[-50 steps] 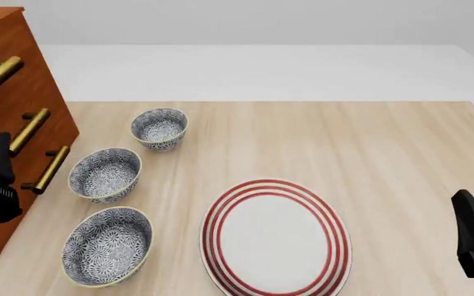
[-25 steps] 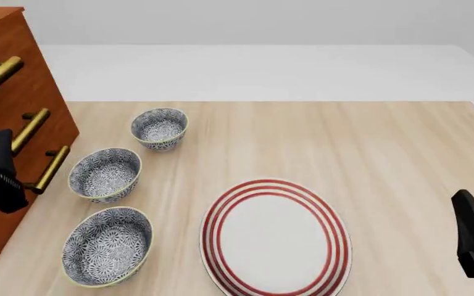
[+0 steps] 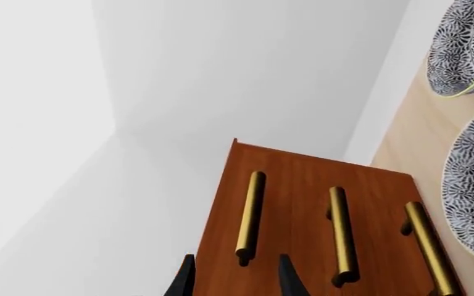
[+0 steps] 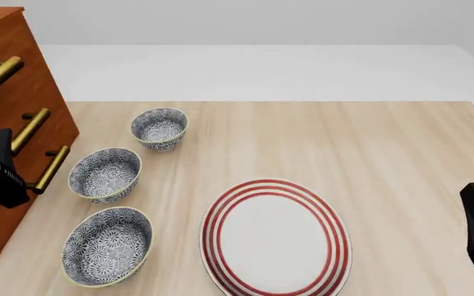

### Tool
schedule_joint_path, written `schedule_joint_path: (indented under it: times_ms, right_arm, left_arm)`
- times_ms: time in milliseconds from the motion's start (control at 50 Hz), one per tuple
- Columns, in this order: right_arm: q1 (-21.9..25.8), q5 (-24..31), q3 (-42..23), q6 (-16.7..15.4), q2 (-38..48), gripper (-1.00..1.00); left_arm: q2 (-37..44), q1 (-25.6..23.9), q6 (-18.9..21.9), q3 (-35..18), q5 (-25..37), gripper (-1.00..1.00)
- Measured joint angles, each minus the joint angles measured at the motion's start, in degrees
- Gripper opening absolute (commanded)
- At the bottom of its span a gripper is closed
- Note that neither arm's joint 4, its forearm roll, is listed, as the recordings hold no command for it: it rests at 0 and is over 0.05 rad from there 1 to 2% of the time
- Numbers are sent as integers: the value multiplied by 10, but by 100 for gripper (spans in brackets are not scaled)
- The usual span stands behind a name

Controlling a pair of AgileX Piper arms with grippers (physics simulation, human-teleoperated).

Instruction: Open the top drawer of the cabinet.

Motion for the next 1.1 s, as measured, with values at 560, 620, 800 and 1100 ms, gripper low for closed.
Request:
schedule_joint_path:
  times_ms: [560,620,800,1100]
  right_arm:
    - [1,19,-18,0,-2,100]
    - [1,20,-18,0,-2,100]
    - [1,21,-20,0,-2,100]
    - [1,29,-28,0,-2,100]
  left_arm:
    - [52,9,-3,-17,-24,100]
    - [60,8,-4,-18,-31,100]
    - [74,8,-4,-22,-40,100]
    - [95,14,-5,-28,-55,100]
